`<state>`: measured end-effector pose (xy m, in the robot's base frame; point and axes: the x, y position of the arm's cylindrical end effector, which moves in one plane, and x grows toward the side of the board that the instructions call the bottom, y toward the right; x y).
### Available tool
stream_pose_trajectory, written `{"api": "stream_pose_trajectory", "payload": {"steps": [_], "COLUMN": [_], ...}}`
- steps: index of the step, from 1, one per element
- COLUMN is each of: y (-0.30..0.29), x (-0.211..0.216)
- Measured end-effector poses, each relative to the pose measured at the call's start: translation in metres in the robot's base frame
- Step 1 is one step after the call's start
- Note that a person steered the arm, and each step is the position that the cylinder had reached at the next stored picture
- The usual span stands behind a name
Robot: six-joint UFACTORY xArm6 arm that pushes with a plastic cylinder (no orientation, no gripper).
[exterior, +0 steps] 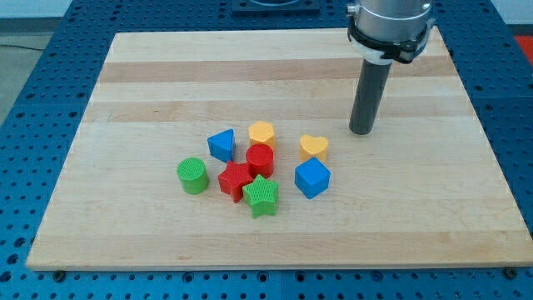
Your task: Move green star at center left of the board
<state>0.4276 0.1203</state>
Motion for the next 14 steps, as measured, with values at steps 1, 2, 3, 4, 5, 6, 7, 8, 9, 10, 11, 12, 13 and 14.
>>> {"api": "stream_pose_trajectory", "payload": {"steps": [1,2,3,4,5,6,7,8,9,10,11,12,13,14], "y": [0.000,0.033,-0.017,-0.117,-0.116,-0.035,-0.061,-0.125,-0.148,-0.148,-0.148,-0.157,-0.181,-0.201], "x": [0.000,0.026,0.080,0.105,0.104,0.112,0.191,0.191,0.189,0.189,0.189,0.189,0.168,0.137]}}
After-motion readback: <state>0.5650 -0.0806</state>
